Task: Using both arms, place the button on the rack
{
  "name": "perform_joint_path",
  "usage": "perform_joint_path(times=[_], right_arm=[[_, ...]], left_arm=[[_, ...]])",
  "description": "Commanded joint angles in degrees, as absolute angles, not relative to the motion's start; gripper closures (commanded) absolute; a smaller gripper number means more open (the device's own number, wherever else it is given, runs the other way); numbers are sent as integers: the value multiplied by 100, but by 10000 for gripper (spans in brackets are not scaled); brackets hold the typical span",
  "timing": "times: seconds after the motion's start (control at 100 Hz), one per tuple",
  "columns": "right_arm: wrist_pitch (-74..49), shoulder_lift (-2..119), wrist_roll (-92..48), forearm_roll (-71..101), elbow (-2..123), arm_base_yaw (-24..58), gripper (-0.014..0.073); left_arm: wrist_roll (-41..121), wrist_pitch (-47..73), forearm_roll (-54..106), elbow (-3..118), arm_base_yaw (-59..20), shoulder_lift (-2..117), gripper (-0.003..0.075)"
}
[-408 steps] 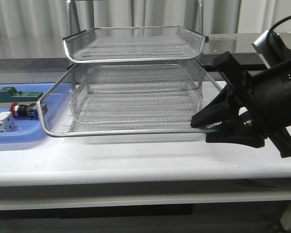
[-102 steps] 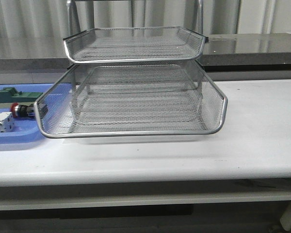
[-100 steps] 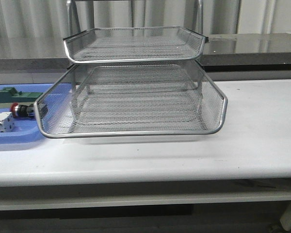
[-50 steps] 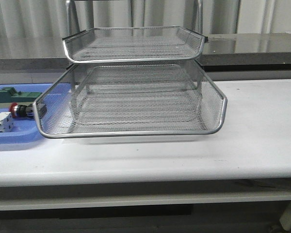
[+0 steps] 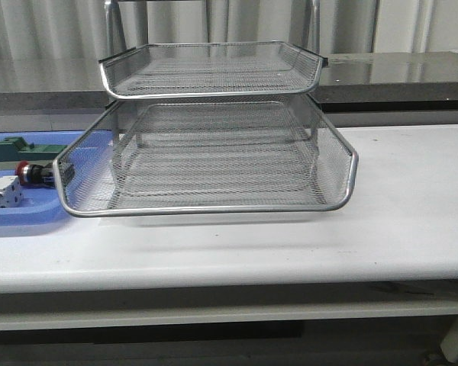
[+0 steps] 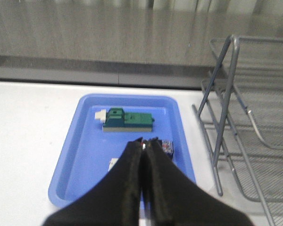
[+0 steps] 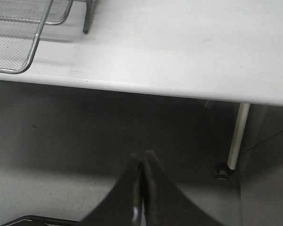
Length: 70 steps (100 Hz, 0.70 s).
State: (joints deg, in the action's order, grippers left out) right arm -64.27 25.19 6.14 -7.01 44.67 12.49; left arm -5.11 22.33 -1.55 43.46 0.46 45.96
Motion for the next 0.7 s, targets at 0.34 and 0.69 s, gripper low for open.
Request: perform_joint_path(times=[0.34,0.69], right_arm=[[-6102,2564,613,-816,4631,1257,660],[-6102,2564,613,-816,4631,1257,660]], left_arm=[[1570,5057,-233,8154,46,8482,741],[2604,6360,103,10203,46,10221,703]])
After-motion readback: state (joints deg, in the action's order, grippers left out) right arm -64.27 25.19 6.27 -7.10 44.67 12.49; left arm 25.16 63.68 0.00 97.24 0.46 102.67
